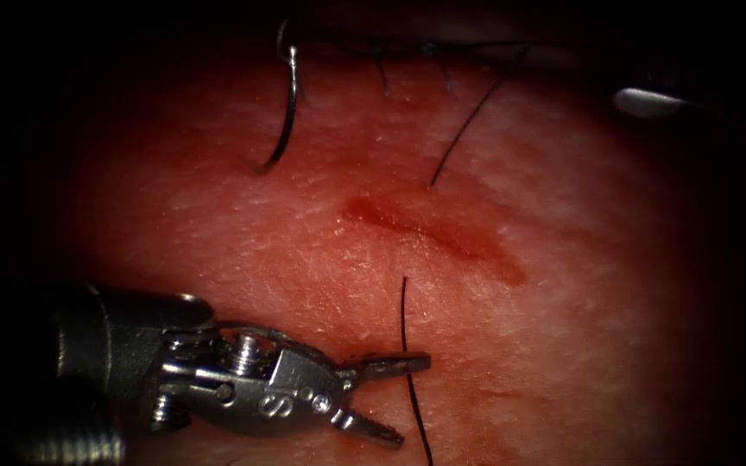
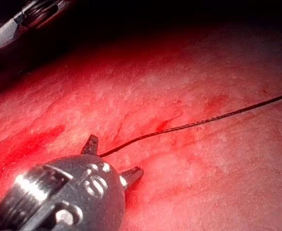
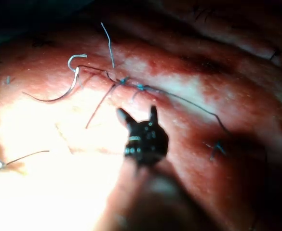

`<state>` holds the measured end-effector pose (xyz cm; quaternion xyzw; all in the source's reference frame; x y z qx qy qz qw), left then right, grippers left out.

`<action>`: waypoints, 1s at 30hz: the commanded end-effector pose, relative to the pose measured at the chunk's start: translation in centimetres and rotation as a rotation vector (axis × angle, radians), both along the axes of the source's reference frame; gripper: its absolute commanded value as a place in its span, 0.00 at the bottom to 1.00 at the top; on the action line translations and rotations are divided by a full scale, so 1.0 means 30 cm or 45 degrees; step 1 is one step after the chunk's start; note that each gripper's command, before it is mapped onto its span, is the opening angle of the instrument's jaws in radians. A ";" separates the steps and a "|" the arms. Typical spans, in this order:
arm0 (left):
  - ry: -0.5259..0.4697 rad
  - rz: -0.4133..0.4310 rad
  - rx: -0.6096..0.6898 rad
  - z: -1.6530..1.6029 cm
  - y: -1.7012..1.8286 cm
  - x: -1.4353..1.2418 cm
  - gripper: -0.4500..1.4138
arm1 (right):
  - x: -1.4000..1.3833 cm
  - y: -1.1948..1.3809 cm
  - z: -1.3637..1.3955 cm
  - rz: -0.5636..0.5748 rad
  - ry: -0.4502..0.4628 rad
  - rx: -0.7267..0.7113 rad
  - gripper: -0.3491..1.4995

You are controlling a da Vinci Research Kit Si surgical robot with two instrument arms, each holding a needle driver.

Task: Wound Closure

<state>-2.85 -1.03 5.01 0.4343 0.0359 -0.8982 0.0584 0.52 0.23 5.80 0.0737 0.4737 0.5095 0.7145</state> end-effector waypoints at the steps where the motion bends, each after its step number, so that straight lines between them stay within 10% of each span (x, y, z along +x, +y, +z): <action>1: -0.009 0.021 -0.031 0.000 -0.003 -0.0043 0.42 | -0.0018 0.0010 0.0019 -0.088 -0.015 -0.088 0.86; 9: -0.051 0.111 -0.132 -0.010 -0.009 -0.0104 0.40 | -0.0004 -0.0003 0.0026 -0.276 -0.006 -0.070 0.79; 13: -0.120 0.186 -0.175 -0.011 -0.008 -0.0102 0.00 | 0.0073 -0.0049 0.0041 -0.307 0.045 -0.075 0.74; 17: -0.179 0.252 -0.164 -0.011 -0.007 -0.0091 0.00 | 0.0105 -0.0091 0.0031 -0.437 0.192 -0.071 0.53; 22: -0.290 0.168 -0.203 -0.014 0.008 -0.0031 0.00 | 0.0213 -0.0195 -0.0062 -0.859 0.287 -0.299 0.69; 28: -0.374 0.101 -0.262 -0.016 0.019 0.0028 0.00 | 0.0353 -0.0300 -0.0160 -1.105 0.377 -0.460 0.69; 30: -0.389 0.112 -0.301 -0.016 0.021 0.0051 0.00 | 0.0487 -0.0349 -0.0243 -1.213 0.459 -0.618 0.54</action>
